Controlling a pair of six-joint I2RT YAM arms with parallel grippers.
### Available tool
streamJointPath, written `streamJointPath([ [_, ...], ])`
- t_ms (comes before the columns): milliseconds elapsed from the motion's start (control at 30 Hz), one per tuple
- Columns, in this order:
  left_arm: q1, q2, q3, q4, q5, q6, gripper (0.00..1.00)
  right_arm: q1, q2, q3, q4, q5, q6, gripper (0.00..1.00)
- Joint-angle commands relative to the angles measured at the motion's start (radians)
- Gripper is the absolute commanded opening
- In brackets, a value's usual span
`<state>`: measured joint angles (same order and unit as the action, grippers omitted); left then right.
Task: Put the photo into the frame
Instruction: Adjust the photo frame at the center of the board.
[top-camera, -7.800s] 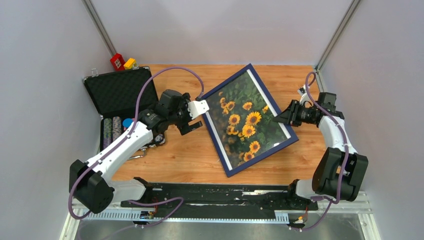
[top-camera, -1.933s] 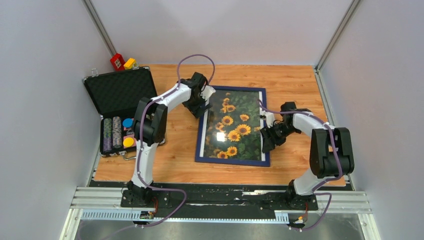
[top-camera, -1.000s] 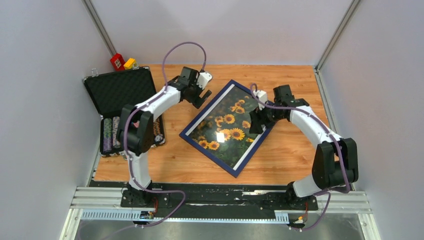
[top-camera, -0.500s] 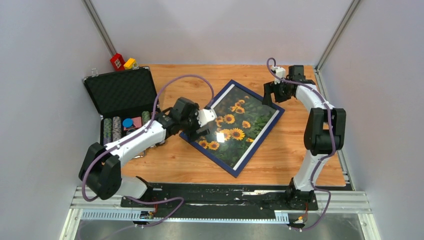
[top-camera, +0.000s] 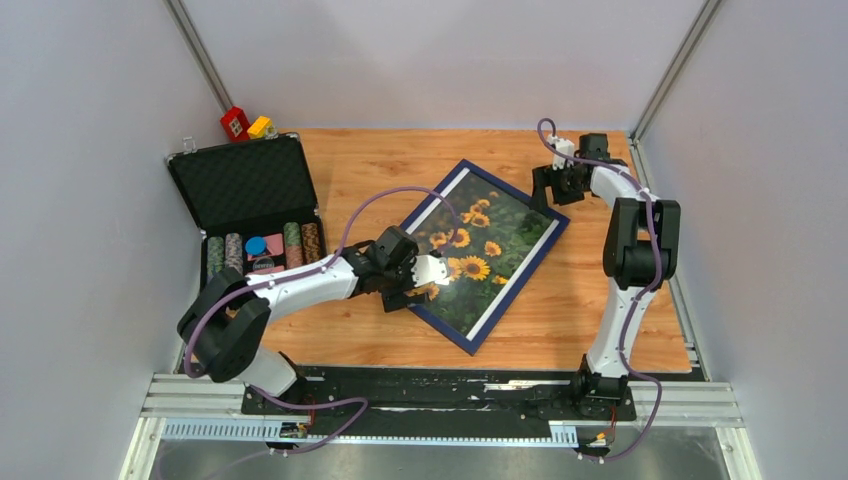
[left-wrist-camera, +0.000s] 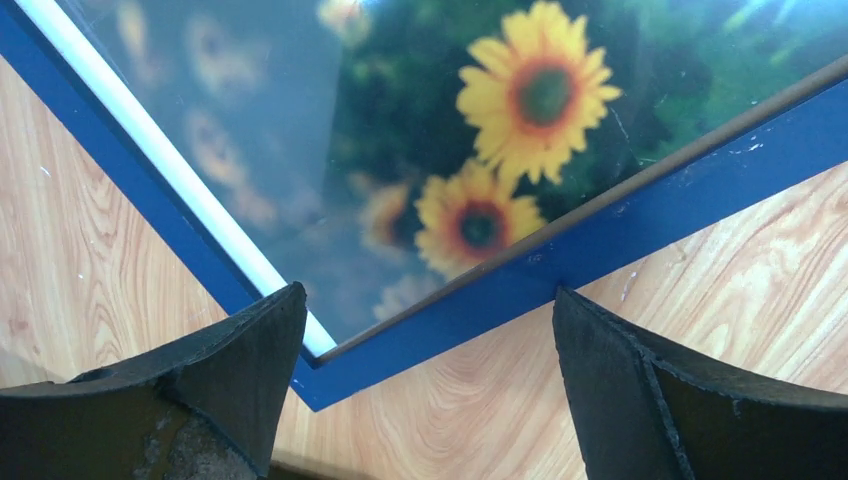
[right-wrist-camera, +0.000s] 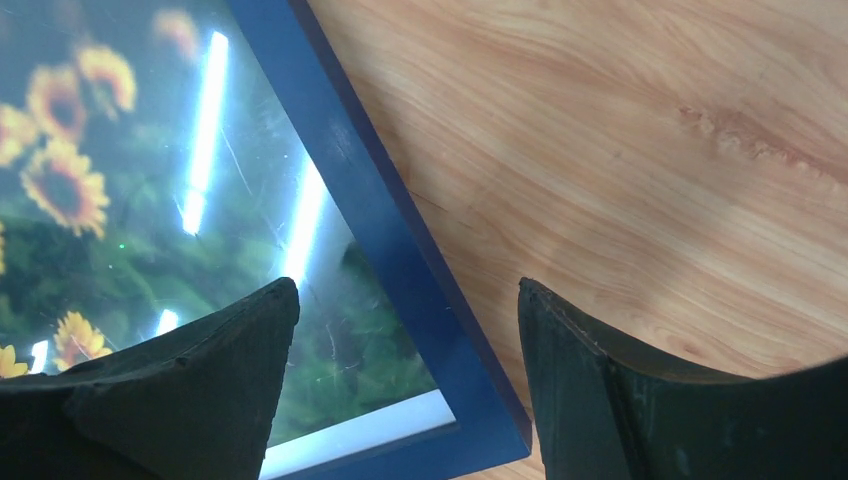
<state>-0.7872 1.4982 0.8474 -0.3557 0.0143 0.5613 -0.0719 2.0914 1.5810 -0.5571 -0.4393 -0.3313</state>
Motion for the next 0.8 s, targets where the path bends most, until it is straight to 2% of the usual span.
streamJointPath([
  [0, -0.012, 0.056, -0.008, 0.120, -0.064, 0.009, 1.00, -0.009, 0.019, 0.013, 0.027, -0.027, -0.023, 0.78],
  [167, -0.012, 0.106, -0.009, 0.152, -0.104, 0.023, 1.00, -0.014, -0.011, -0.069, 0.024, -0.087, -0.041, 0.74],
  [367, -0.012, 0.090, -0.044, 0.183, -0.138, 0.026, 1.00, -0.031, -0.082, -0.193, 0.012, -0.135, -0.063, 0.68],
  [567, -0.012, 0.133, -0.056, 0.234, -0.229, 0.046, 1.00, -0.078, -0.191, -0.356, -0.018, -0.198, -0.089, 0.63],
  [767, 0.009, 0.231, 0.007, 0.276, -0.343, 0.048, 1.00, -0.081, -0.318, -0.512, -0.057, -0.188, -0.149, 0.63],
])
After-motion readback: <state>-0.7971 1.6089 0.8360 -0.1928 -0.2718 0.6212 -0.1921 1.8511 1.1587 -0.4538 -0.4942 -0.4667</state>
